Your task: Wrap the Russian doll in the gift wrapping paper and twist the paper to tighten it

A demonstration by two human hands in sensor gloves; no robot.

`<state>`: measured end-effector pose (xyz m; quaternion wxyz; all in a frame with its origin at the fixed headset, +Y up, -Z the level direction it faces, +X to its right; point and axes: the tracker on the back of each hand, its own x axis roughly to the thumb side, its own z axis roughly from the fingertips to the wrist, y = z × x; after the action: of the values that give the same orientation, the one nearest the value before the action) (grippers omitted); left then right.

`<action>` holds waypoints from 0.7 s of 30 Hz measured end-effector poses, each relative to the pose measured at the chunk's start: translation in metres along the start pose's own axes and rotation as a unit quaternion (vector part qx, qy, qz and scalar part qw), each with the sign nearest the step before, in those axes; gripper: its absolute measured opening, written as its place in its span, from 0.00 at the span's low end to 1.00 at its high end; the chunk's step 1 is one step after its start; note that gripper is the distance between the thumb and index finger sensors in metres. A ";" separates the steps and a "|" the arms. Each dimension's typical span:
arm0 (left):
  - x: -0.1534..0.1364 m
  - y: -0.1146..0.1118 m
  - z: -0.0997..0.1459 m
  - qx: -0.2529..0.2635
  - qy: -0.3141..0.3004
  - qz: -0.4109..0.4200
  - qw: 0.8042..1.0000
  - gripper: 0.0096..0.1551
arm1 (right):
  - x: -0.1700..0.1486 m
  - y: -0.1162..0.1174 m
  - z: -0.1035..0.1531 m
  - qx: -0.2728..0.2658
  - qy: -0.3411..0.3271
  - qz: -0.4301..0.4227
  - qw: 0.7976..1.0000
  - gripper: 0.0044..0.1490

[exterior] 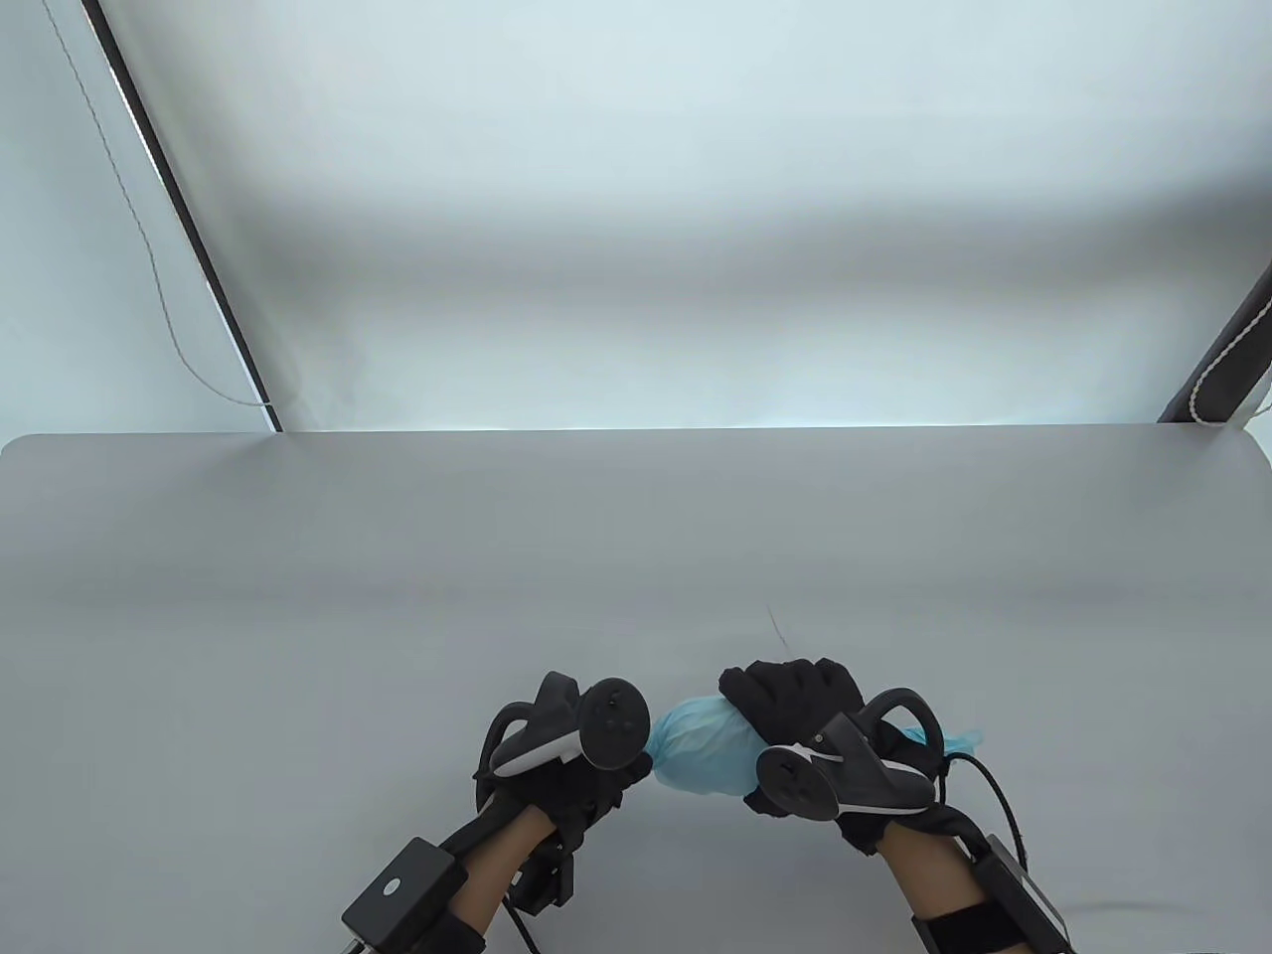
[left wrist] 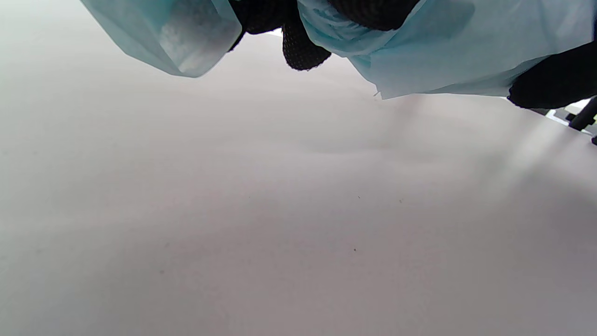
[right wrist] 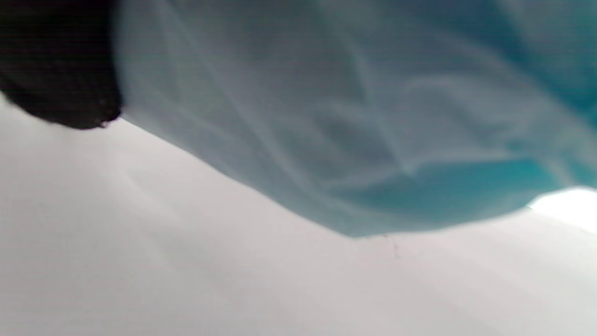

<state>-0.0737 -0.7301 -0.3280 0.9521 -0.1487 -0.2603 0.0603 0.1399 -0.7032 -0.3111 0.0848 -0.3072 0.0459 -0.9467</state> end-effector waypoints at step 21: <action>0.001 0.023 0.034 0.145 -0.024 -0.177 0.973 0.34 | -0.010 -0.008 -0.008 0.029 0.018 -0.149 0.988 0.74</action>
<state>-0.0909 -0.6992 -0.3068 0.9526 0.0408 -0.2935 -0.0683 0.1423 -0.6936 -0.3217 -0.0492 -0.2907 -0.0263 -0.9552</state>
